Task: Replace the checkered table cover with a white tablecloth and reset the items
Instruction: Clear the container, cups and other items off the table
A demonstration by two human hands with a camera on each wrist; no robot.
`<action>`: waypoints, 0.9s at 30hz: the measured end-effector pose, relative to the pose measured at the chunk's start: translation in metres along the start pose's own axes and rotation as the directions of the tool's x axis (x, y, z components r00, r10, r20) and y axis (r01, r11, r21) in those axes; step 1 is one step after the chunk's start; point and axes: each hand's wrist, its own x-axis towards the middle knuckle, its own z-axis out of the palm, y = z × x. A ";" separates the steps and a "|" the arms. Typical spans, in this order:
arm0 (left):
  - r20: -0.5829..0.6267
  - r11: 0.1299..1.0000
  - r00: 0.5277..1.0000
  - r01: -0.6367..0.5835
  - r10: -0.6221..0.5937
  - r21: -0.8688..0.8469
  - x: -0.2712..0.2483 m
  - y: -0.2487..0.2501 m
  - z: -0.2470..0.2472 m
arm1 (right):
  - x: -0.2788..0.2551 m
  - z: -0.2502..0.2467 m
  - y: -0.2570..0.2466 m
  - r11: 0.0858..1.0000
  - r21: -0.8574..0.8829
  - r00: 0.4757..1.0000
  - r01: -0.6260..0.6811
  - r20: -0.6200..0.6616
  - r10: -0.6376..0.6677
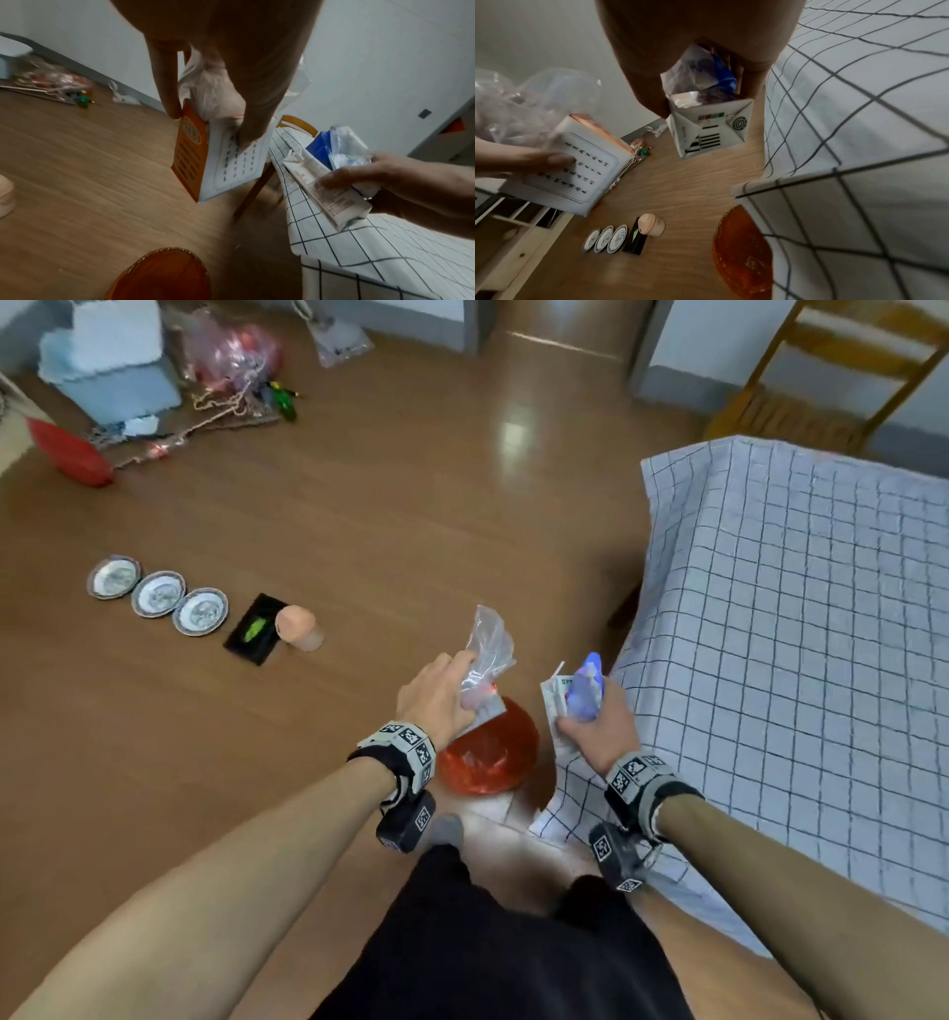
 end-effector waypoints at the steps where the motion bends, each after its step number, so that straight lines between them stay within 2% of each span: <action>1: 0.019 1.000 1.000 -0.017 0.017 -0.002 0.004 -0.007 -0.002 | -0.006 0.006 -0.006 1.000 0.010 0.999 -0.023 -0.022 0.023; 6: 0.072 0.997 0.994 -0.075 0.077 -0.025 0.025 -0.025 -0.011 | -0.014 0.032 -0.017 0.997 0.032 0.993 -0.066 -0.096 0.069; 10: 0.086 0.997 0.995 -0.055 0.059 -0.049 0.037 -0.036 0.005 | -0.012 0.054 -0.012 0.991 0.094 0.986 -0.092 -0.130 0.104; 15: 0.102 0.994 0.994 -0.034 0.045 -0.104 0.060 -0.055 0.053 | 0.009 0.094 0.006 0.984 0.157 0.980 -0.084 -0.164 0.110; 19: 0.096 0.991 0.995 -0.004 0.017 -0.136 0.090 -0.073 0.107 | 0.044 0.136 0.039 0.980 0.183 0.971 -0.073 -0.212 0.111; 27: 0.145 0.973 0.990 0.033 0.000 -0.227 0.121 -0.114 0.207 | 0.089 0.196 0.104 0.965 0.201 0.924 -0.166 -0.310 0.224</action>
